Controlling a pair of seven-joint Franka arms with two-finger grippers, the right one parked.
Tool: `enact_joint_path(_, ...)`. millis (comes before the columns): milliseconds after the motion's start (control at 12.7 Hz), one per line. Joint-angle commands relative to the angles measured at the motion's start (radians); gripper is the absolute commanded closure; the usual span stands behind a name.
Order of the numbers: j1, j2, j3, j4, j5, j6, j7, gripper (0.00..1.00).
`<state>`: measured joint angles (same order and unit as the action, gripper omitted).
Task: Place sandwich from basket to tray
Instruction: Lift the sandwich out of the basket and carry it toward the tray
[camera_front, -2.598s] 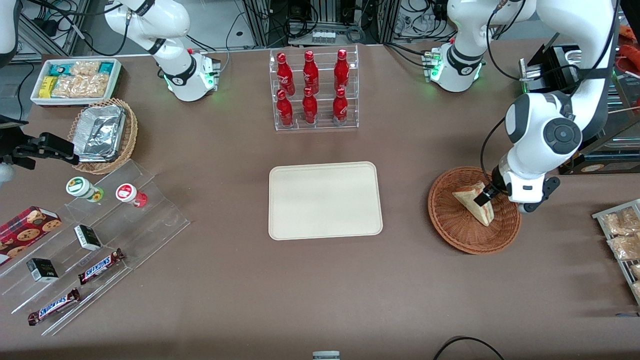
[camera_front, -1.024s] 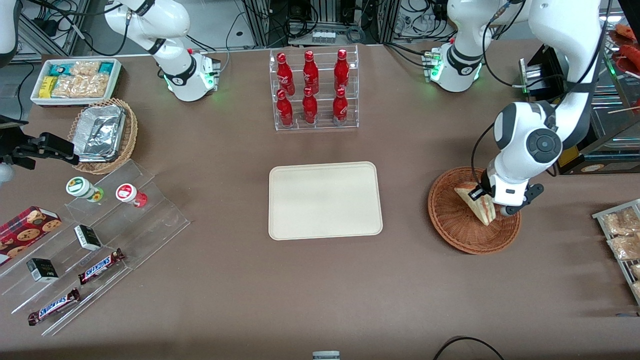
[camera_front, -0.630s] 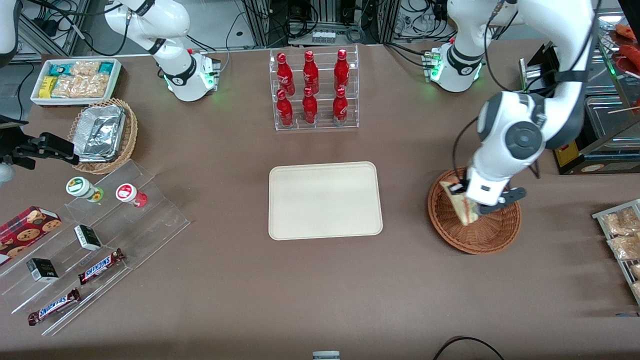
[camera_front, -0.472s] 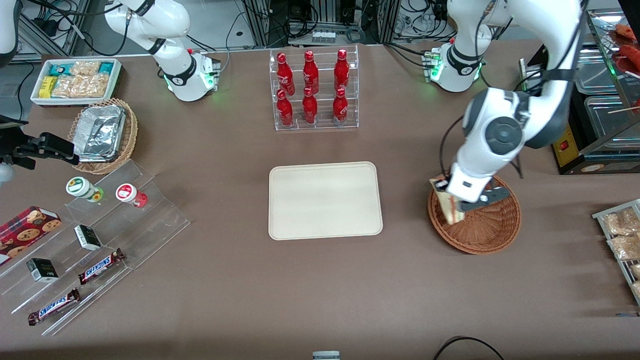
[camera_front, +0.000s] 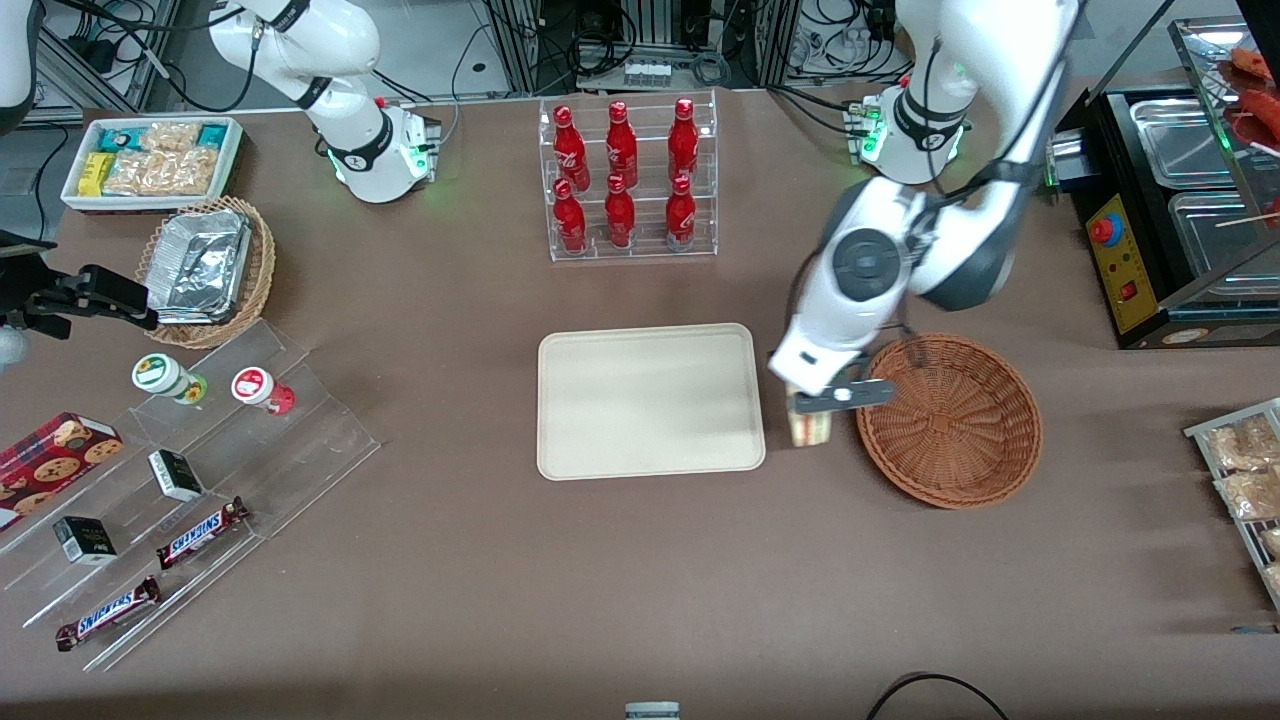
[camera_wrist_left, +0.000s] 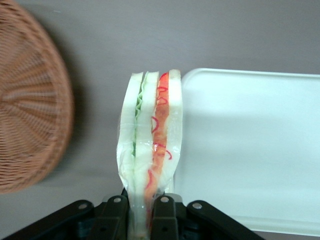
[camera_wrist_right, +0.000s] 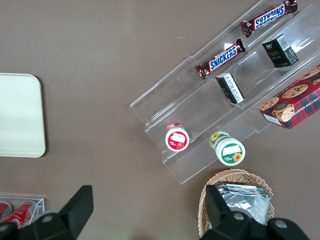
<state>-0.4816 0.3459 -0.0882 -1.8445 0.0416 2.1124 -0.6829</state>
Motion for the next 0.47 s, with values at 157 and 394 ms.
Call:
enact_joint_path(157,-0.135,0.263,0.013,0.356,-0.009,-0.129,-0.115,1.00)
enact_joint_path(394,-0.195,0.372,0.012,0.490,-0.011,-0.154,-0.155,1.00)
